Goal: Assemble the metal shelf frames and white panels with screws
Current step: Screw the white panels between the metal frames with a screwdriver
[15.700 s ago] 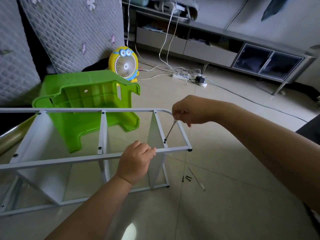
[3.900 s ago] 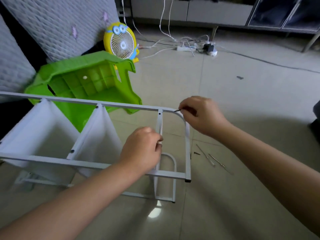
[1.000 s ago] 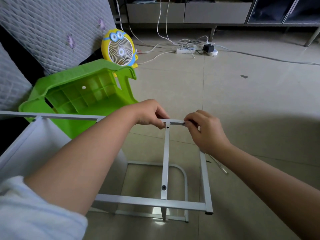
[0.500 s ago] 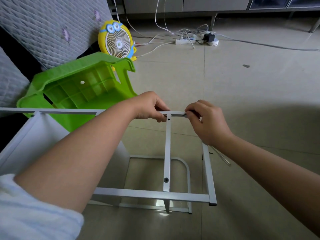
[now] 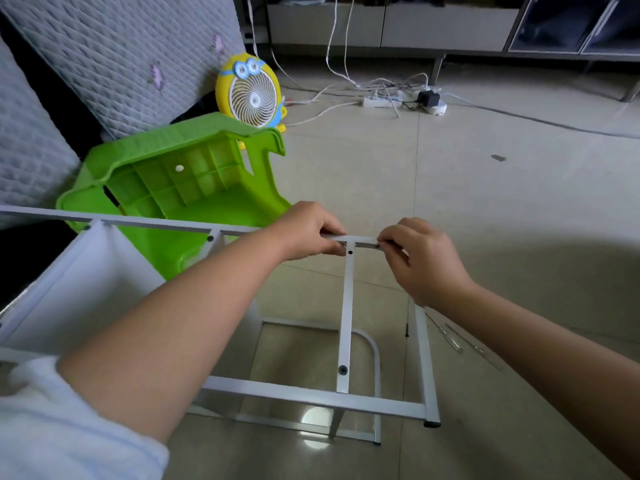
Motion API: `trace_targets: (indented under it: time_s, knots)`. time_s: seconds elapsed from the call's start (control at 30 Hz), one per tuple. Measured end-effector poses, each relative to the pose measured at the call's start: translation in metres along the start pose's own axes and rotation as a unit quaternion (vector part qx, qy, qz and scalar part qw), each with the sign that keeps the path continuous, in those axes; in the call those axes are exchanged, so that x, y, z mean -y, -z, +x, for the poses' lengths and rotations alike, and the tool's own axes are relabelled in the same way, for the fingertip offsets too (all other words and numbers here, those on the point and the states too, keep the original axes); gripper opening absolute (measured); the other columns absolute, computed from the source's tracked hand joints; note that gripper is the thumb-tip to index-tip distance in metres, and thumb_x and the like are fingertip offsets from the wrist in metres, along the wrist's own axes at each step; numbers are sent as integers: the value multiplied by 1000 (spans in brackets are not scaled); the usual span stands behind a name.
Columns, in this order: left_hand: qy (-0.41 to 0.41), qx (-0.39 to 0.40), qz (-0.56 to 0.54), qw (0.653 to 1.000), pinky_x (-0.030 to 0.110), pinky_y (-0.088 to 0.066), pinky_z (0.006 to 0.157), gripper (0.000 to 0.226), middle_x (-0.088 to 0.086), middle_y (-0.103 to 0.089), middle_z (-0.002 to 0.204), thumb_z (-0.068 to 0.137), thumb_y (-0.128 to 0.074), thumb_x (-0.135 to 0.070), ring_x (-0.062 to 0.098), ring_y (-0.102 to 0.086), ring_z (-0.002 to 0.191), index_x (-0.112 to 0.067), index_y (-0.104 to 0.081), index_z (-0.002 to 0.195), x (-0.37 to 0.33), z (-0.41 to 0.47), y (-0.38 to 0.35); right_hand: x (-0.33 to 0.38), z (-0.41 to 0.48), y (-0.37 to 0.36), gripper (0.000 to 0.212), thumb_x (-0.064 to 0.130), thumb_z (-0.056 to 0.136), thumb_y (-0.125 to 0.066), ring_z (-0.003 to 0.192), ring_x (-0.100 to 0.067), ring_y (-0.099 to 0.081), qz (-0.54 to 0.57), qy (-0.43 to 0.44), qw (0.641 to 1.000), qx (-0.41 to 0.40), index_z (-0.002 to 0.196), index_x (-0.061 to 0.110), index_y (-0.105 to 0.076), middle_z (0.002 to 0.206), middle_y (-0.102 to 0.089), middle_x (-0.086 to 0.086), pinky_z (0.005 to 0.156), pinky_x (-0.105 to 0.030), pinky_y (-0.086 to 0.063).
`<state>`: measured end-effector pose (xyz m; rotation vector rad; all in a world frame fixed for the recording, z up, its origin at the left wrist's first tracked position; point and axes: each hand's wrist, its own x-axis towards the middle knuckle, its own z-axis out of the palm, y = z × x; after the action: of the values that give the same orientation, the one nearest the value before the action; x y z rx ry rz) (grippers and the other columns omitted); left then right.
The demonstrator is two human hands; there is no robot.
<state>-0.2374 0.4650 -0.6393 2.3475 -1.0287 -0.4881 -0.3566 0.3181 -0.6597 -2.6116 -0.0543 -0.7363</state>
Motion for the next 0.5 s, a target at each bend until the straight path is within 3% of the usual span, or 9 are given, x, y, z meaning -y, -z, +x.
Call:
trace_targets:
  time_s: [0.1, 0.23, 0.33, 0.5]
  knots:
    - [-17, -34, 54, 998, 31, -39, 67, 26, 14, -68, 91, 80, -70, -25, 22, -58, 83, -9, -72, 101, 3, -4, -3, 2, 7, 5, 21, 11, 80, -50, 55, -27, -57, -32, 38, 998, 29, 74, 2, -68, 63, -63, -8, 51, -31, -48]
    - [-20, -50, 112, 992, 30, -33, 65, 32, 10, -65, 93, 83, -64, -38, 24, -56, 90, -11, -70, 100, 3, -6, -4, 11, 14, 13, 12, 3, 75, -59, 61, -24, -62, -12, 31, 998, 51, 80, -1, -69, 70, -68, -8, 59, -23, -45]
    - [-21, -55, 133, 989, 28, -29, 63, 33, 9, -64, 95, 84, -62, -40, 24, -56, 91, -11, -70, 98, 2, -6, -5, 16, 18, 18, 8, -2, 78, -64, 64, -22, -60, 15, 10, 997, 77, 84, -1, -69, 73, -68, -8, 58, -17, -42]
    - [-36, -3, 140, 990, 33, -38, 69, 30, 12, -63, 92, 87, -59, -34, 27, -56, 89, -7, -68, 96, 3, -9, 5, 23, 24, 19, 10, -4, 78, -64, 68, -24, -62, 0, 41, 991, 128, 86, -1, -70, 74, -69, -10, 62, -26, -46]
